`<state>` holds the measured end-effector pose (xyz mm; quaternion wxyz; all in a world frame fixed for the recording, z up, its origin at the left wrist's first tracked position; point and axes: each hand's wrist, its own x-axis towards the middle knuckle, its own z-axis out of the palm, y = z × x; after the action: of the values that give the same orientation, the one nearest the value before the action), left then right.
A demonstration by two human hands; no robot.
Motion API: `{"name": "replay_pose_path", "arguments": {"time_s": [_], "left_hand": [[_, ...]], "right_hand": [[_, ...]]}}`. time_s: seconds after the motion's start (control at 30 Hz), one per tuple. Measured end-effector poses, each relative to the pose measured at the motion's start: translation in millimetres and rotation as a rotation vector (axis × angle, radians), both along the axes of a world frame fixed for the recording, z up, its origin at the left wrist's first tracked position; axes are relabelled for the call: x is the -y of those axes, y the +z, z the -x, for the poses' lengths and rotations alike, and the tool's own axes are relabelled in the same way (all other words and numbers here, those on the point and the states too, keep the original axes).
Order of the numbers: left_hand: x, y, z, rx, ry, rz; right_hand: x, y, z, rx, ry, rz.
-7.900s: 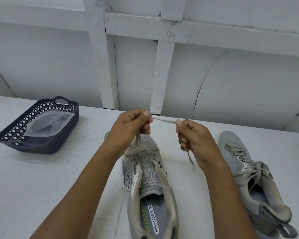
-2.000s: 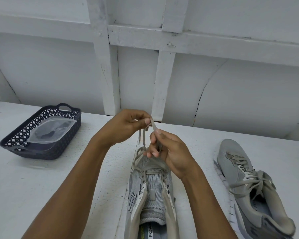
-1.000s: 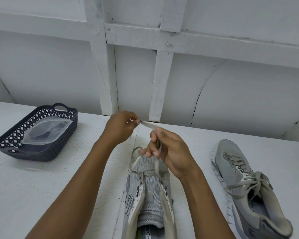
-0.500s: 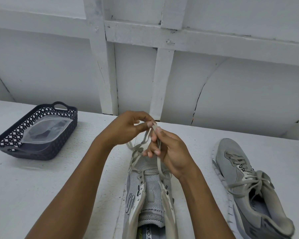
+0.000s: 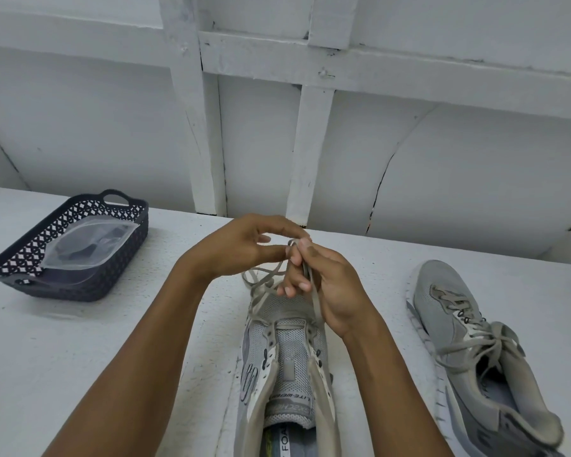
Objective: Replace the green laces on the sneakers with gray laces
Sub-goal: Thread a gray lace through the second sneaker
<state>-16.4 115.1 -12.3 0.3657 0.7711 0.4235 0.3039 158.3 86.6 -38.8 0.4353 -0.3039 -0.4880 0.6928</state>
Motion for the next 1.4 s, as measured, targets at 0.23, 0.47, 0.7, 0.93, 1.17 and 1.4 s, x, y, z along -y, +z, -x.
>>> {"name": "replay_pose_path", "arguments": {"time_s": [0.23,0.47,0.7,0.93,1.17,1.4], "left_hand": [[1.6,-8.9,-2.6,0.139,0.104,0.027],[-8.9,-3.0,1.3,0.052,0.386,-0.171],[-3.3,-4.0,-3.1,-0.010,0.408,-0.120],[6.2,-11.0,-13.6,0.052,0.214,0.313],[-16.7,-39.6,6.9,-0.218,0.699,0.122],[-25.7,-64.2,11.8,-0.606,0.772,0.202]], "right_hand": [[0.7,-0.2,-1.3,0.045,-0.016,0.006],[1.2,3.5,-3.6,0.092,-0.031,-0.008],[-3.8,1.9,-7.2,0.221,-0.222,-0.041],[-5.9,8.3,-18.3,0.352,-0.199,0.012],[-18.1,-14.6,-38.1,0.973,-0.313,0.070],[-19.3,-25.8,-33.7,1.280,-0.502,-0.137]]}}
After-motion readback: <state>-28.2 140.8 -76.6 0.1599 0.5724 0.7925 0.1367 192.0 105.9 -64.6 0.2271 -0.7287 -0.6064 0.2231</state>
